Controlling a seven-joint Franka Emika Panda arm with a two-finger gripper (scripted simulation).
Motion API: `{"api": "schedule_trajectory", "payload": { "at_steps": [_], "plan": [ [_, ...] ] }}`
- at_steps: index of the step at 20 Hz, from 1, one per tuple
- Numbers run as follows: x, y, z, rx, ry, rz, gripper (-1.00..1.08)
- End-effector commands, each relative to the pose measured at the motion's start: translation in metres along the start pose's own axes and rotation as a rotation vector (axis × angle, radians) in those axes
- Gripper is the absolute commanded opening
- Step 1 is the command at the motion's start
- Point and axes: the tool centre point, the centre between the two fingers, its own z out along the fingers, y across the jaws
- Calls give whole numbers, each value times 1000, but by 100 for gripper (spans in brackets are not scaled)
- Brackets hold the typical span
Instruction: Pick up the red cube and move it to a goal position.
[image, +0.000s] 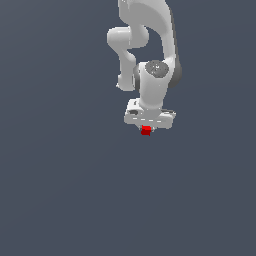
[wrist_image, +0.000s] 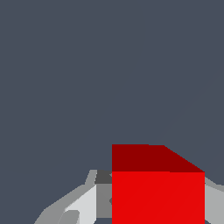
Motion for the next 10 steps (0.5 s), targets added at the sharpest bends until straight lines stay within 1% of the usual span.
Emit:
{"api": "schedule_trajectory", "payload": {
  "at_steps": [1, 10],
  "plan": [
    [4, 1, -27, 0, 1, 0, -100],
    [18, 5, -121, 0, 1, 0, -100]
  ]
}}
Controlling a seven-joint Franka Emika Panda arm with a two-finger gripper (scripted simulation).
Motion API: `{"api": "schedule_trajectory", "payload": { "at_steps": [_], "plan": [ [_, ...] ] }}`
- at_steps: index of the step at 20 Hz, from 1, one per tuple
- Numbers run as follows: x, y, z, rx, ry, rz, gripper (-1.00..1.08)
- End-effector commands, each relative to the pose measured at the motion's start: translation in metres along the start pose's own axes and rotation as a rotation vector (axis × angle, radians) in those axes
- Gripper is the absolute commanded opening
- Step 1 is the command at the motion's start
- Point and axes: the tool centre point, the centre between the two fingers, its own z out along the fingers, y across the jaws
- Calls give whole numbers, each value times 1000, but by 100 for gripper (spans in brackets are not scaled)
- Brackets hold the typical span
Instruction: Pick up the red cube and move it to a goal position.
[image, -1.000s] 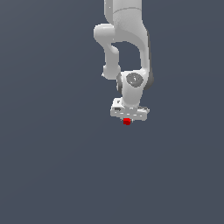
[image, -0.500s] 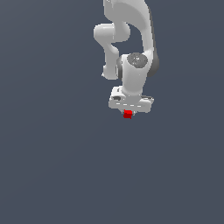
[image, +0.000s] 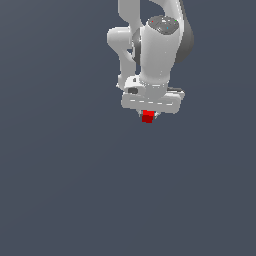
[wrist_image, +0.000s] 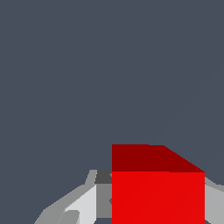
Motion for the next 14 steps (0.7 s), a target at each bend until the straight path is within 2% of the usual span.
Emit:
{"api": "schedule_trajectory", "payload": {
  "at_steps": [1, 14],
  "plan": [
    [4, 1, -26, 0, 0, 0, -100],
    [27, 5, -154, 0, -1, 0, -100]
  ]
}}
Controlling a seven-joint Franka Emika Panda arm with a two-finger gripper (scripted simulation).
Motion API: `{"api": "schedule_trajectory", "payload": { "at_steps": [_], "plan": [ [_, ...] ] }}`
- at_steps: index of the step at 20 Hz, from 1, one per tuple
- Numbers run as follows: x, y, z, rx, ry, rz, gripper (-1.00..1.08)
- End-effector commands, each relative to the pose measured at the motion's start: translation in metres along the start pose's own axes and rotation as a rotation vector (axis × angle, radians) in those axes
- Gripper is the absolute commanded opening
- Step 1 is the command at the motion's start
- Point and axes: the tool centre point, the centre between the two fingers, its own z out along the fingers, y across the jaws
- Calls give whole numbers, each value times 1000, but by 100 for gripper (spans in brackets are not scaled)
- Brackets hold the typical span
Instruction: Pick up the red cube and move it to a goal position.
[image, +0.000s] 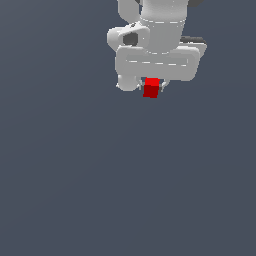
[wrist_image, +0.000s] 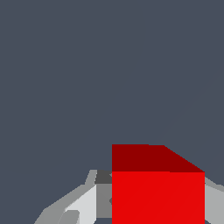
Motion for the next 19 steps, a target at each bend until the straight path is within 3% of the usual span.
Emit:
{"api": "schedule_trajectory", "payload": {
  "at_steps": [1, 9, 19],
  "plan": [
    [4, 1, -21, 0, -1, 0, -100],
    [14, 1, -64, 0, -1, 0, -100],
    [18, 1, -80, 0, -1, 0, -100]
  ]
}}
